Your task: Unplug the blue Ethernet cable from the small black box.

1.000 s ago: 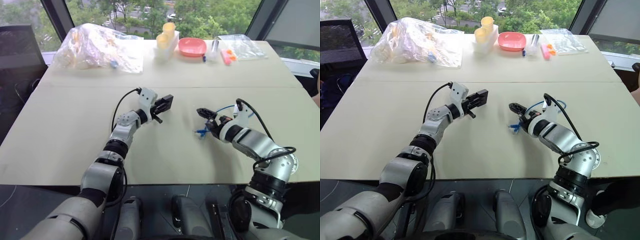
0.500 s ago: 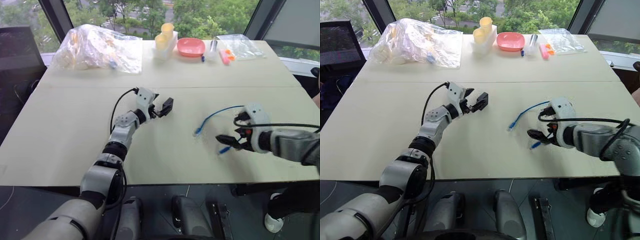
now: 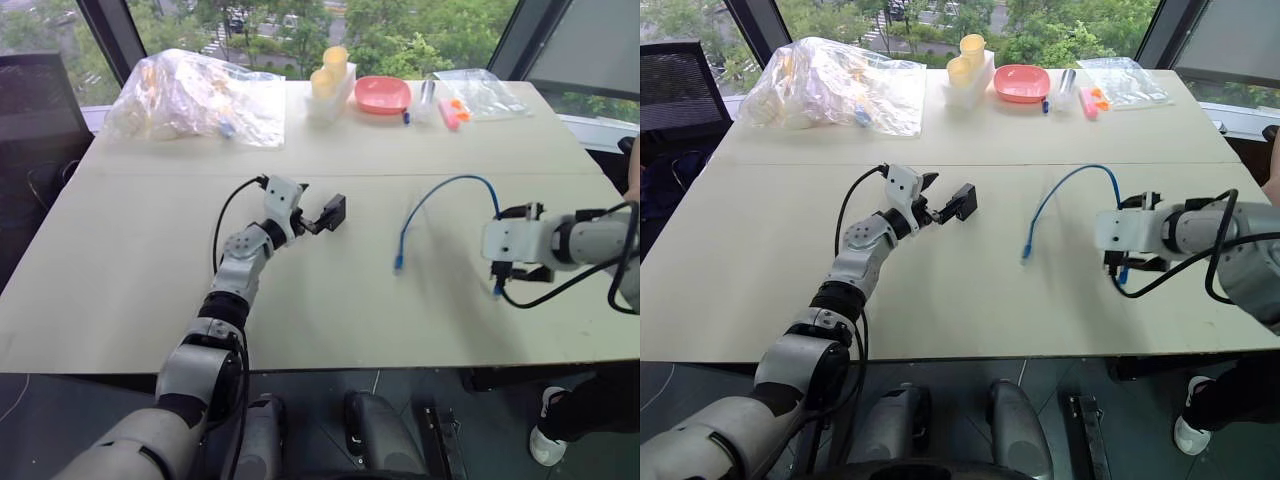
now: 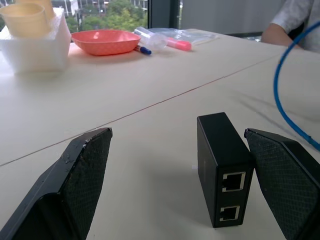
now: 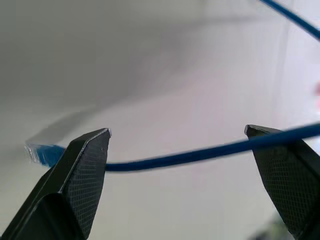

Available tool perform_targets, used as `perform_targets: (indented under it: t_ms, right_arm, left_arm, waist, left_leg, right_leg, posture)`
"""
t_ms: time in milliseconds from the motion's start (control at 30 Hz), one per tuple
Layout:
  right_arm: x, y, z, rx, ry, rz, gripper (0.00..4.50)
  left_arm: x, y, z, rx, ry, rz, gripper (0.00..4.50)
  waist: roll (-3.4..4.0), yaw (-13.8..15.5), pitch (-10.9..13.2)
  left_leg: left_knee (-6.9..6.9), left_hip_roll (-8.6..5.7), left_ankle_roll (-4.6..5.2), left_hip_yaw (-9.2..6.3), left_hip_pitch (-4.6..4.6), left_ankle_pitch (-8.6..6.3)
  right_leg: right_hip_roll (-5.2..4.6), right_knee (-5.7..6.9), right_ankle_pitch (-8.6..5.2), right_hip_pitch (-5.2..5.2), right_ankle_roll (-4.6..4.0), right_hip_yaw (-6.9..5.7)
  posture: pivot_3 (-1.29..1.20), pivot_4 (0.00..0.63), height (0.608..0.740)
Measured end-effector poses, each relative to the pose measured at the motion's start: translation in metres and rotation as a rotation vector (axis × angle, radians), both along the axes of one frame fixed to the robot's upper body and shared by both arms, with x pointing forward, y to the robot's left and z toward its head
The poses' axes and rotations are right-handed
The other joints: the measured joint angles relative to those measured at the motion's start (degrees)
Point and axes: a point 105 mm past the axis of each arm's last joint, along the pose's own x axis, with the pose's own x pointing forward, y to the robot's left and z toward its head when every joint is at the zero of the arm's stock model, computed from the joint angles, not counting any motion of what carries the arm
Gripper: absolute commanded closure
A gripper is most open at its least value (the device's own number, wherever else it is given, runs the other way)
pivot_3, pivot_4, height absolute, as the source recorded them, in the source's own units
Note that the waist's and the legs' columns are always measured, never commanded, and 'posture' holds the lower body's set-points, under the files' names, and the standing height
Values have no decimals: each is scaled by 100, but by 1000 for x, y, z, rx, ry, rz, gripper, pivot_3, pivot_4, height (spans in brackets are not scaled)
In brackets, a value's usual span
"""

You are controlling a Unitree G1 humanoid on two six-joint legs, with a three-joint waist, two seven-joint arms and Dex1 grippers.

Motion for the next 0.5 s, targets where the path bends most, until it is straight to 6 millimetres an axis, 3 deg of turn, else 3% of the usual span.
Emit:
perform_targets:
  t_ms: [67, 133, 233, 333, 500]
  right_arm:
    - [1, -2, -4, -51, 17, 54, 0]
    - [4, 9, -9, 18, 21, 76, 0]
    - [9, 28, -11, 297, 0, -15, 0]
    - [-2, 40, -6, 580, 57, -141, 0]
    - [-20, 49, 21, 894, 89, -220, 0]
  left_arm:
    - [0, 1, 2, -1, -6, 3, 22]
    - [1, 3, 4, -1, -10, 11, 22]
    - [0, 0, 8, -12, -19, 7, 22]
    - [-1, 3, 13, -13, -41, 12, 22]
    - [-3, 9, 15, -4, -49, 20, 22]
  waist:
    - [0, 16, 0]
    - [0, 5, 0]
    - [0, 2, 0]
    - [1, 29, -1]
    - [1, 102, -1]
  left_leg:
    - [-4, -2, 0, -3, -1, 0]
    - [-4, -1, 1, 0, 0, -1]
    - [0, 1, 1, -3, 1, -1]
    - [6, 0, 1, -11, 1, 0]
    - [17, 0, 2, -13, 1, -1]
  right_leg:
    - [1, -1, 0, 0, 2, 0]
    - [1, -2, 11, 1, 20, 4]
    - [3, 5, 17, 3, 24, 5]
    - [3, 8, 17, 6, 24, 3]
    - [0, 5, 16, 15, 21, 1]
  posture:
    - [0, 150, 740]
    - [0, 150, 740]
    - [0, 150, 740]
    - [0, 150, 740]
    - [0, 150, 740]
